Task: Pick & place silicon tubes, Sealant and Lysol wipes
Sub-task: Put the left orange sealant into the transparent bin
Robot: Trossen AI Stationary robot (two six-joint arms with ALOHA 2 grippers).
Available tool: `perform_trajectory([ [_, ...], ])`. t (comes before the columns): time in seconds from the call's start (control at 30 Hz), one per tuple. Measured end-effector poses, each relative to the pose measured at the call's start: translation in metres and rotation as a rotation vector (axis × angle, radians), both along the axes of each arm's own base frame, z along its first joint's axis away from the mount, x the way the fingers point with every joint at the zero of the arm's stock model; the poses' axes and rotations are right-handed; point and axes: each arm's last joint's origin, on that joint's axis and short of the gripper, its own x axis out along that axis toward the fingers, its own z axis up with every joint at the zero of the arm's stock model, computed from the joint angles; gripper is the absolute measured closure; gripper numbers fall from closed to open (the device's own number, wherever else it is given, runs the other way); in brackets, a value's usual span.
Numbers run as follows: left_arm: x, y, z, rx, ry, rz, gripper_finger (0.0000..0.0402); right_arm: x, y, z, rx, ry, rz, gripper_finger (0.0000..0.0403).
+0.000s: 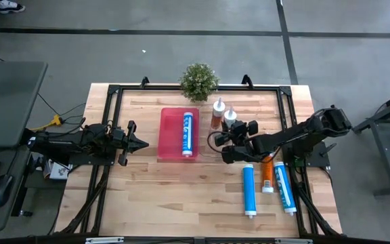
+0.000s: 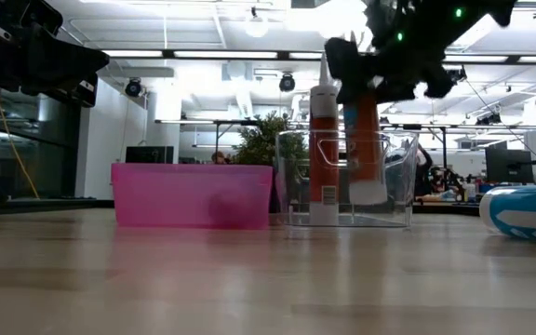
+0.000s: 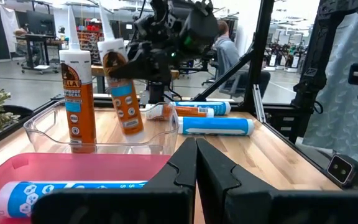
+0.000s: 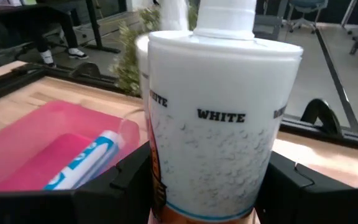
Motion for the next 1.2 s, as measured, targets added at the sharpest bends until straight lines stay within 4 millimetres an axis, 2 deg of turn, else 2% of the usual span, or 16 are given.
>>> perform_trajectory([
  [0.33,0.000,0.000,0.000,0.000,0.000,0.000,0.0402,-0.005,-0.012,-0.017,0.013,-0.011,-0.030,0.0200],
  [0.77,0.000,0.000,0.000,0.000,0.000,0.000,0.0402,-0.007,-0.013,-0.020,-0.032,-0.002,-0.059,0.0200],
  [1.07,0.000,0.000,0.000,0.000,0.000,0.000,0.0402,0.001,-0.011,-0.031,-0.033,-0.010,-0.058,0.0200],
  [1.2,0.000,0.000,0.000,0.000,0.000,0.000,0.0402,0.004,-0.011,-0.033,-0.037,-0.018,-0.061,0.0174],
])
